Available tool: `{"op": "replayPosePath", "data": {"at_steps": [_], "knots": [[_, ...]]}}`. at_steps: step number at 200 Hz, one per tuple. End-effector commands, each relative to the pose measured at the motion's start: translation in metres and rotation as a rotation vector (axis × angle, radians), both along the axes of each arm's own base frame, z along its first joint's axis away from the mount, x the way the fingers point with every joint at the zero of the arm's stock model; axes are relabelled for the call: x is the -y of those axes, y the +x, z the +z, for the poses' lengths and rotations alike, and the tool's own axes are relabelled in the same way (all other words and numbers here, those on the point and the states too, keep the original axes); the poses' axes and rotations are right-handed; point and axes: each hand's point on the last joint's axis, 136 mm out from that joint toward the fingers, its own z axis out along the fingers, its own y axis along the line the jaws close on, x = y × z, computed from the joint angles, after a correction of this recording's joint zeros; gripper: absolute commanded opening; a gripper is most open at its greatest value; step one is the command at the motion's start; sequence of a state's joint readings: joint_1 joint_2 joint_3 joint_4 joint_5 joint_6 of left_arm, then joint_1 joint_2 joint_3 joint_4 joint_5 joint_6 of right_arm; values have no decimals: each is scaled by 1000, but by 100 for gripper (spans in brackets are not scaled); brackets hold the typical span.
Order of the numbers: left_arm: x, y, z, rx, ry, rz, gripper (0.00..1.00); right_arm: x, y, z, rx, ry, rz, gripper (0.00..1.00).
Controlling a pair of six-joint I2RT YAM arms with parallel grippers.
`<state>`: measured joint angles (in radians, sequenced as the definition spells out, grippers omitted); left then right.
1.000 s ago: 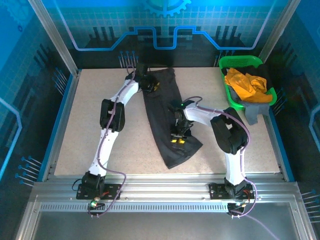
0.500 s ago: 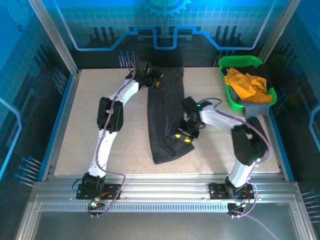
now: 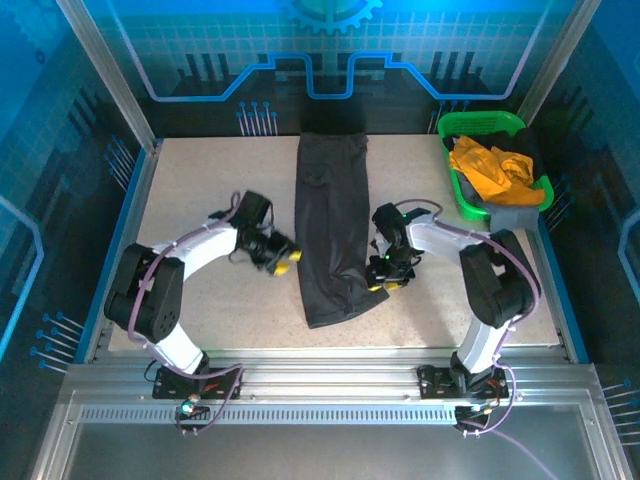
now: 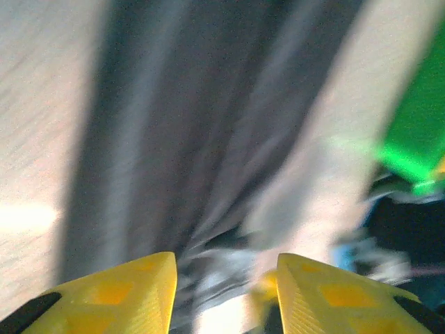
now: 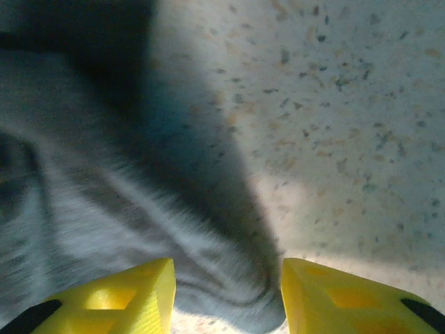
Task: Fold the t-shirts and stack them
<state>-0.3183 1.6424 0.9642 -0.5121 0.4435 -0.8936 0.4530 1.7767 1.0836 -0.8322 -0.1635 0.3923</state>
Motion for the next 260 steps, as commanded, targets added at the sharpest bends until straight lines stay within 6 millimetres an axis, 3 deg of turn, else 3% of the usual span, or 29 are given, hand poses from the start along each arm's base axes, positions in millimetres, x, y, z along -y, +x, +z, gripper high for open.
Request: {"op": "replayPosePath", "data": {"at_steps": [1, 46, 87, 125, 149, 183, 195, 228, 260], "knots": [[16, -39, 20, 6, -81, -154, 41, -3, -7, -10, -19, -7, 67, 42], [30, -99, 4, -125, -107, -280, 43, -16, -29, -10, -49, -23, 23, 14], [36, -137, -16, -224, -81, -331, 46, -11, -66, -7, -115, -32, -118, 6], [32, -135, -35, -230, -41, -316, 43, -11, -86, -8, -142, -44, -152, 3], [34, -129, -46, -225, -32, -299, 42, -12, -89, -7, -141, -48, -159, 3], [41, -114, -47, -185, -37, -281, 42, -11, -90, -7, -144, -60, -157, 3], [40, -113, -51, -195, -19, -279, 34, -11, -90, -6, -141, -62, -155, 2], [33, -118, -56, -207, 12, -273, 1, -12, -92, -2, -148, -51, -139, 0], [30, -130, -39, -202, -15, -282, 0, -16, -102, 11, -166, -7, -135, 0]]}}
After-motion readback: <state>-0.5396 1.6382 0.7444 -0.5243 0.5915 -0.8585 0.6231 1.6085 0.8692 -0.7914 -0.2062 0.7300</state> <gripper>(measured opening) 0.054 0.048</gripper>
